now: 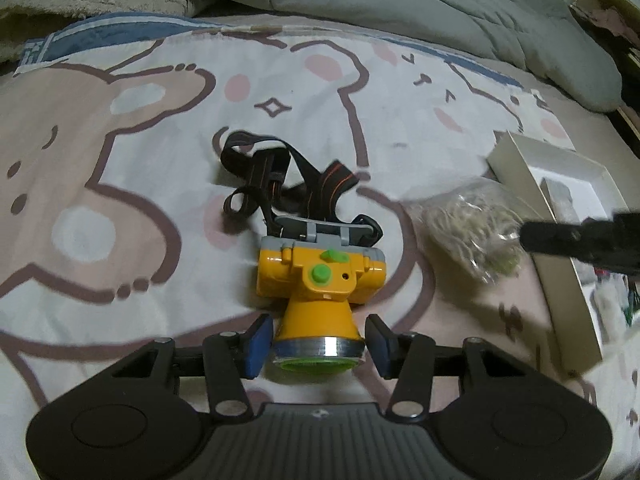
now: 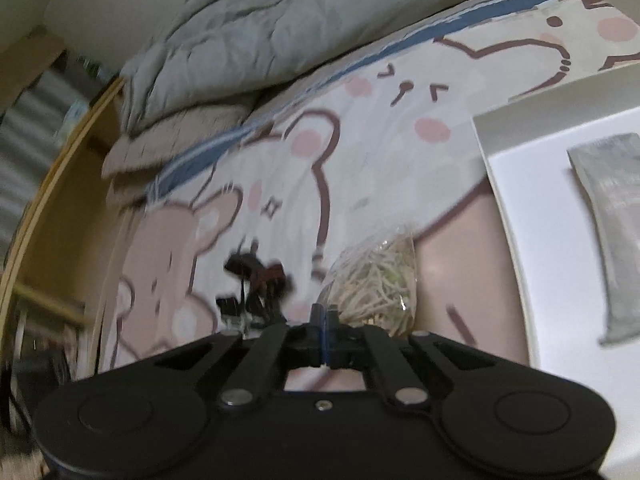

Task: Organize objects
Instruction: 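Grasp the yellow headlamp with the left tool while the right tool grasps the rubber-band bag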

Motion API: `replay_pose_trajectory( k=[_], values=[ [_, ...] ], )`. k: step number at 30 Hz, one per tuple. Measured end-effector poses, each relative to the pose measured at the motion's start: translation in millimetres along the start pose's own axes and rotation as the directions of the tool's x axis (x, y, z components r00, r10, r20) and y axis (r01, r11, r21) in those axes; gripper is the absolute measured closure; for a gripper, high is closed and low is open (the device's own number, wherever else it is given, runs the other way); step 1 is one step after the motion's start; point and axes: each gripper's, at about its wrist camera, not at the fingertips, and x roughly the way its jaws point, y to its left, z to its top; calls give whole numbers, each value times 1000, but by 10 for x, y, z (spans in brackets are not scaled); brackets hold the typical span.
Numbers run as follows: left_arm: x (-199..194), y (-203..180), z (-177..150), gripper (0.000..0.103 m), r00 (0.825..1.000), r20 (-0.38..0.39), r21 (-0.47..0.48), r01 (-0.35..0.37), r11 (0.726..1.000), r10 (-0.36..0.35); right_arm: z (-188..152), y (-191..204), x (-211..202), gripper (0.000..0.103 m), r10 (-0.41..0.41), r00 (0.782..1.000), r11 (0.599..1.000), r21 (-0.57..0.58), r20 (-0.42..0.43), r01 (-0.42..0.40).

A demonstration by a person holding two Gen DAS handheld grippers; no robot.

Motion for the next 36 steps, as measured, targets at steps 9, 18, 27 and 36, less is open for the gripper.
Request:
replay_pose_trajectory(
  k=[9, 18, 27, 36],
  values=[
    [-198, 69, -288, 52, 999, -41, 63, 19, 998, -16, -607, 92, -309, 103, 17, 989, 992, -124, -149, -36],
    [-232, -12, -334, 51, 998, -49, 118, -28, 993, 34, -803, 103, -452, 69, -83, 980, 990, -125, -181, 60],
    [-81, -106, -298, 51, 991, -74, 159, -96, 983, 109, -514, 195, -88, 17, -221, 971, 975, -53, -92, 217],
    [-39, -75, -293, 50, 989, -78, 142, -112, 984, 124, -504, 364, 374, 9, -357, 928, 931, -124, -103, 344]
  ],
)
